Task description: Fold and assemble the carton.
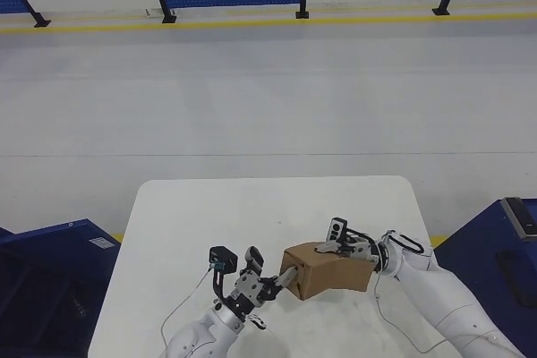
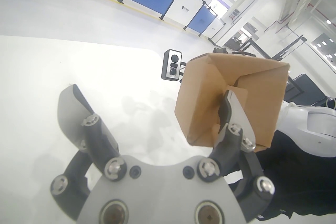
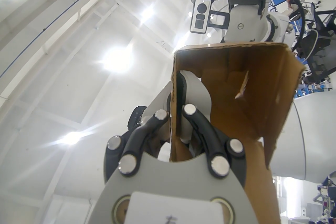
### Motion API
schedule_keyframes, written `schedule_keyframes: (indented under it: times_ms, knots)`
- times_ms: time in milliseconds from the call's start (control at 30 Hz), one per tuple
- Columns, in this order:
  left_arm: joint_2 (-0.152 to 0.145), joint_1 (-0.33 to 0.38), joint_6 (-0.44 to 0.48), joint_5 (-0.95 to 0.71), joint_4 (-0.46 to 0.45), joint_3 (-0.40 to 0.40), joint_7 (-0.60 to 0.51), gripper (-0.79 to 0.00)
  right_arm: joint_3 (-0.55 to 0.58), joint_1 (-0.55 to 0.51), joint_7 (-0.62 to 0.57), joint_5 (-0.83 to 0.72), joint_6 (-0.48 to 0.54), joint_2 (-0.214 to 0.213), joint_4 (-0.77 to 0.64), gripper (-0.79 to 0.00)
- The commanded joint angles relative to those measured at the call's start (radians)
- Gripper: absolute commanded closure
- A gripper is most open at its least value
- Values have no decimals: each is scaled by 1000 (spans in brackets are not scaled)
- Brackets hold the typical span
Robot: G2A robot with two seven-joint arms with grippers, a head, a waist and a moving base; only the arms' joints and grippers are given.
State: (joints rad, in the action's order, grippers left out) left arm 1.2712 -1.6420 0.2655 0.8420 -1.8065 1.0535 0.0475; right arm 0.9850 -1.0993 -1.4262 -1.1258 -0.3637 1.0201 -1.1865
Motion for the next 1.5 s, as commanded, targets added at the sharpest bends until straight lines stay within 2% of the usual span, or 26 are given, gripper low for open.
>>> schedule_keyframes:
  times_ms: [0,400,600,700,800,1067,1467]
  knots:
    - [1,5,-3,-1,7,-4,6,-785,1,-1,2,1,-1,1,-2,0]
    - [1,9,9,-26,-2,11,24,-785,10,-8,-7,-8,-10,7,-3,0]
    - [-10,-41,62,-117,-77,73,32,-785,18,-6,-14,-54,-17,9,5,0]
    - [-15,-64,92,-248,-101,109,-16,-785,18,-6,-14,-54,-17,9,5,0]
    - [-21,-69,96,-261,-116,151,-34,-785,18,-6,-14,-54,-17,9,5,0]
    - [-27,-97,112,-197,-129,139,-68,-785,33,-31,36,-55,-22,8,-43,0]
    - [-15,-38,47,-84,-32,62,-22,-785,52,-65,36,-17,-29,3,-89,0]
